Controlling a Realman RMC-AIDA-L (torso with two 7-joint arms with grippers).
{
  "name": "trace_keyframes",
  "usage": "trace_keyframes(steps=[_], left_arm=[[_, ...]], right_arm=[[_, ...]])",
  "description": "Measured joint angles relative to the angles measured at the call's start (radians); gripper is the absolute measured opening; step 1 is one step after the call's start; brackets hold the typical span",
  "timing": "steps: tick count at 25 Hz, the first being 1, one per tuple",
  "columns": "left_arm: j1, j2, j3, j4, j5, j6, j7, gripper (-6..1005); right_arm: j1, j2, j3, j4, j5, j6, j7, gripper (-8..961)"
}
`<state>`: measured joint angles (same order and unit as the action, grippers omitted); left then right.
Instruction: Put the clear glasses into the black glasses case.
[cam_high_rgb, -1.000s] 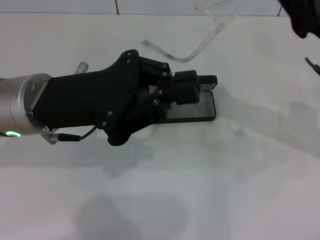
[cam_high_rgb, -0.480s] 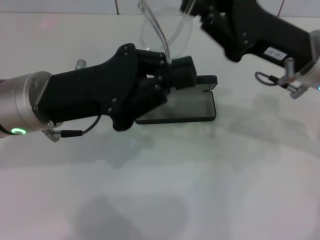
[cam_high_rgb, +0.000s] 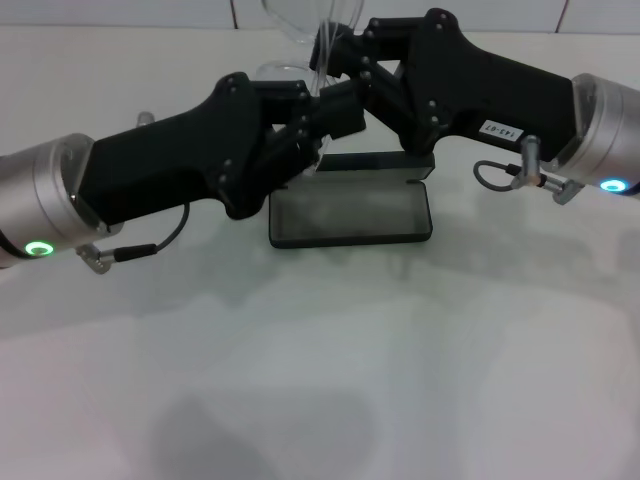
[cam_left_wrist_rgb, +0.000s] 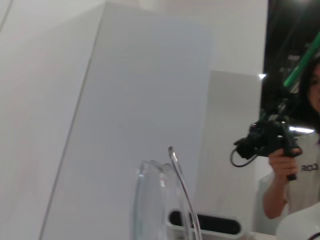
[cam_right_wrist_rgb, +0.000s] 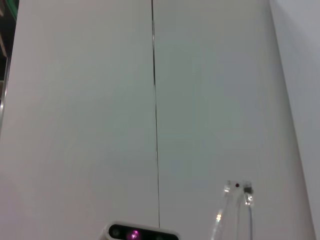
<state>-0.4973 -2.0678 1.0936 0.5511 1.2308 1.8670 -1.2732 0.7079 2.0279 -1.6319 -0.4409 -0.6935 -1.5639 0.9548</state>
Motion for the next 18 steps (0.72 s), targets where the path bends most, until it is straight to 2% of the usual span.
trace_keyframes(steps=[18], left_arm=[[-0.002, 0.003, -0.017, 0.000, 0.006, -0.011, 0.000, 90]], right_arm=[[-0.012, -0.006, -0.006, 0.000, -0.021, 0.053, -0.029, 54]])
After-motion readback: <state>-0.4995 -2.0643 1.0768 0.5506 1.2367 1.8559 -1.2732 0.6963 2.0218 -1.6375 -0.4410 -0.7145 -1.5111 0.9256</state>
